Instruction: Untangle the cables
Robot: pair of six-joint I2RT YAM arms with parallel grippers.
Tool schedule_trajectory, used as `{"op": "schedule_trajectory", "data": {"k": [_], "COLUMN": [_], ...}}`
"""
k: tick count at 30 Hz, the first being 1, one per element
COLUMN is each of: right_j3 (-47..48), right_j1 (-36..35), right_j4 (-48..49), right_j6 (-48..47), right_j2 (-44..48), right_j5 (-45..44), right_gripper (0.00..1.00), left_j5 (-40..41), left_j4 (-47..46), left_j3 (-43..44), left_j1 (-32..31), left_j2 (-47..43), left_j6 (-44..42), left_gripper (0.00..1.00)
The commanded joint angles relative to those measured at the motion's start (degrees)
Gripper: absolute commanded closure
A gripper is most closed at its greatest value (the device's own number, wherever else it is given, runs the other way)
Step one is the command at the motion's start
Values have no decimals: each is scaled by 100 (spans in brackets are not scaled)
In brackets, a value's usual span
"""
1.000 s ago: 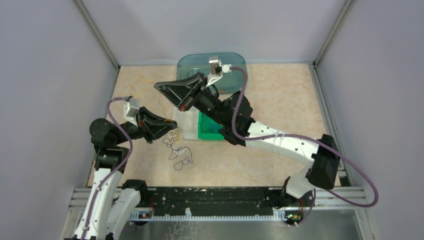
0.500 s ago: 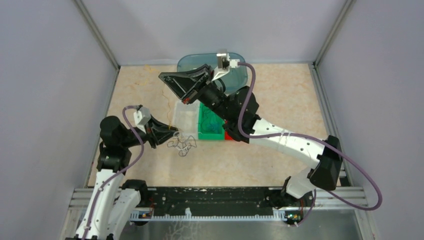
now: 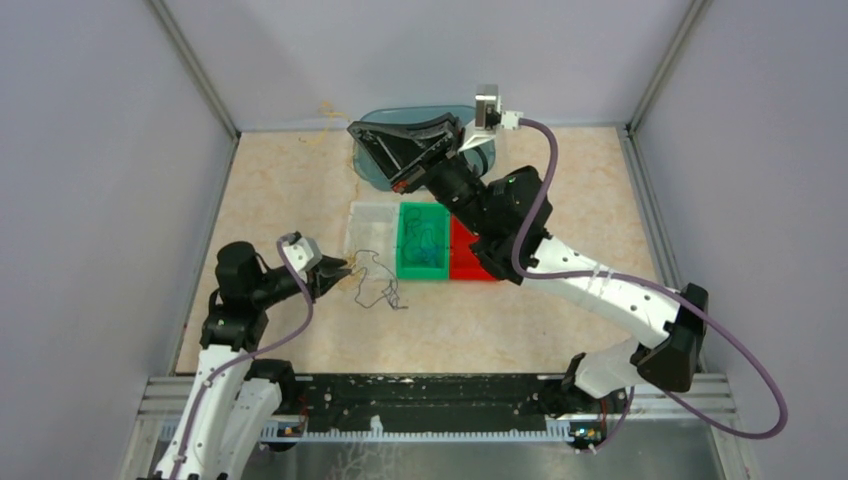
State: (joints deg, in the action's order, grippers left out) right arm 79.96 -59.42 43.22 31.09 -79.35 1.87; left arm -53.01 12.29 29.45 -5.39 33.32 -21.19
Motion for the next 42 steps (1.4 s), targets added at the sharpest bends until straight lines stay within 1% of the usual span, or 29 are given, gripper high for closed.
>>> {"op": "schedule_trajectory", "data": {"k": [1,5,9,11,13,15,16,17,19,21,23,24,26,27,29,32,36,39,42], "right_j3": [330,343,367,390,416,468,494,527,614,687,726,742,793,813,870,1011,1289,1475,1610], "right_j1": [79,80,112,130,132,132,132,132,132,132,132,132,132,132,132,132,117,102,101], "right_j4": [117,41,-143,-240,-354,-415,-436,-444,-445,-459,-377,-317,-195,-129,-15,138,299,318,265], "right_j6": [-144,-248,-393,-412,-402,-282,-217,-132,19,125,275,347,530,615,781,1029,1364,1451,1412], "right_j2": [348,464,645,717,744,702,653,591,462,351,251,194,73,-12,-154,-399,-737,-909,-975], "right_j5": [-17,-58,-105,-102,-87,-15,38,80,165,242,290,319,391,422,472,557,684,740,773], "right_gripper": [100,100,100,100,100,100,100,100,100,100,100,100,100,100,100,100,100,100,100], "left_j5": [541,729,1156,1273,1174,785,497,112,-653,-1427,-1943,-2118,-2173,-2138,-2053,-1757,-1056,-570,-263], "left_j4": [209,419,639,707,807,907,946,972,930,470,-289,-948,-1892,-2229,-2612,-2596,-2950,-3173,-3149], "left_j3": [-109,-265,-423,-454,-420,-282,-177,-39,221,383,456,453,407,402,435,492,369,300,314], "left_j1": [-15,-24,-15,-17,-16,-17,-15,-15,-15,-15,-24,-33,-137,-212,-448,-828,-920,-920,-920], "left_j2": [-33,-70,-110,-132,-161,-216,-247,-267,-269,-242,-152,-87,37,91,214,362,578,779,942], "left_j6": [-716,-1144,-1600,-1636,-1581,-1364,-1238,-1115,-693,47,1139,1682,2653,2999,3323,3180,3121,3040,2857], "left_gripper": [70,72,77,80,81,77,71,61,34,14,8,6,6,7,7,8,11,17,28]}}
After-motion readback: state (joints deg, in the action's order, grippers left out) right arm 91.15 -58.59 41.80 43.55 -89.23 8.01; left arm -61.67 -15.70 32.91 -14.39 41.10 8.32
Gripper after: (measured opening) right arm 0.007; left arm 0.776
